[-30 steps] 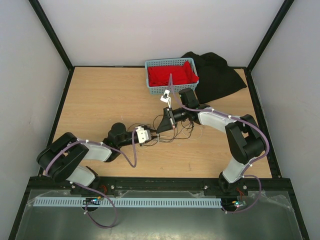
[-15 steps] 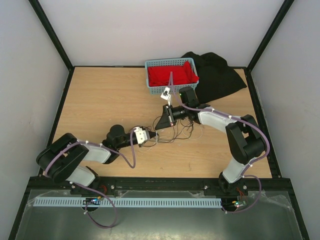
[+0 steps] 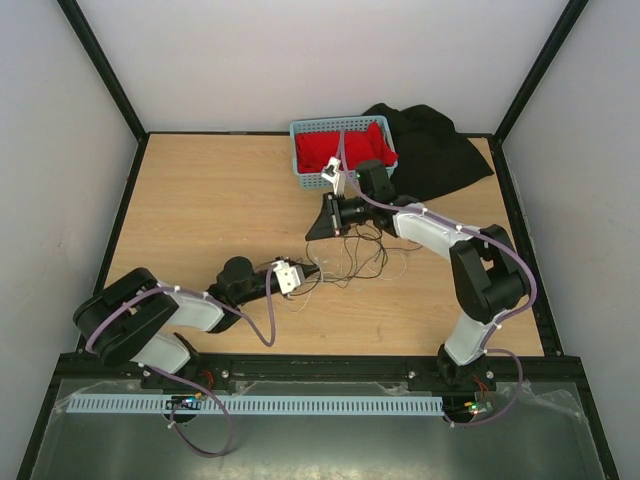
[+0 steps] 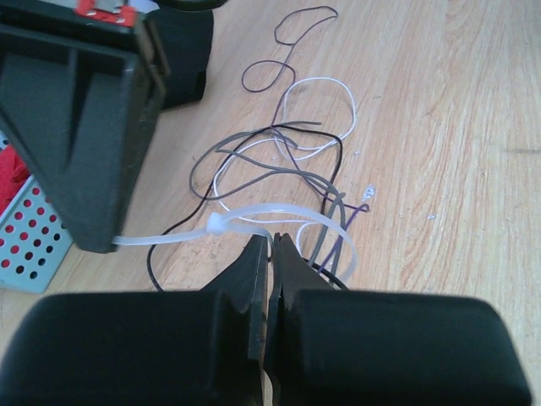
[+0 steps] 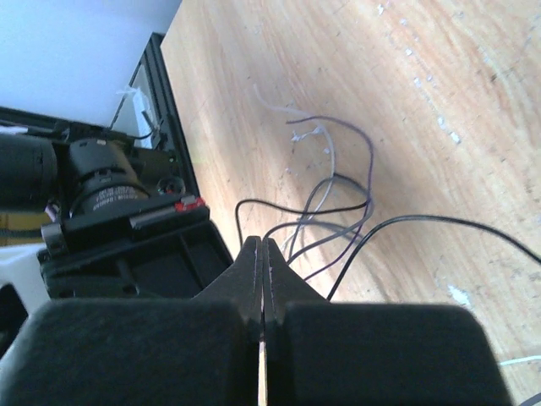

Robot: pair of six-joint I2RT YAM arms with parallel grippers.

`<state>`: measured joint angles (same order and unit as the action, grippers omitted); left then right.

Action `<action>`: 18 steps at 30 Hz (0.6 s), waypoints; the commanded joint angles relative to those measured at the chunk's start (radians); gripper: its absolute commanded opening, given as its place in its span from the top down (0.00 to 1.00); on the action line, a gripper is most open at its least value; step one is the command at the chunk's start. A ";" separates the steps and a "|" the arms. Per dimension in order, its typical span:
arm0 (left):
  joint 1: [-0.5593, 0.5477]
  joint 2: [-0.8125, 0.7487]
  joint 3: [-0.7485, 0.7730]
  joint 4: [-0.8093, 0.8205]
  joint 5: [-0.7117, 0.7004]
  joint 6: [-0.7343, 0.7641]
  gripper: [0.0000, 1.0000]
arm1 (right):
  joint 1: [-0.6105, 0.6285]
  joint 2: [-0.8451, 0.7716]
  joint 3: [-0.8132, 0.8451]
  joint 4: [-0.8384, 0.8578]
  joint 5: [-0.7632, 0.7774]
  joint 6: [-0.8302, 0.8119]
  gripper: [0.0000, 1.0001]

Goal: Zip-tie the wires
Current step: Tie the cable at the center of the board.

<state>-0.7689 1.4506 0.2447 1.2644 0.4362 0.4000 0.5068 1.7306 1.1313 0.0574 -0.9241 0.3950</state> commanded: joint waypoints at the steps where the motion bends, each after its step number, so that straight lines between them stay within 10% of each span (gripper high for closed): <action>1: -0.047 0.015 -0.029 0.004 0.073 -0.021 1.00 | -0.026 0.028 0.095 0.101 0.105 0.010 1.00; 18: -0.066 0.077 -0.042 0.018 -0.024 -0.057 1.00 | -0.045 0.030 0.170 0.078 0.056 0.026 1.00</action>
<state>-0.8074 1.5146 0.2146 1.2869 0.3775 0.3801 0.4835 1.8179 1.2850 0.0601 -0.8688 0.4126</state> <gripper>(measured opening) 0.003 0.009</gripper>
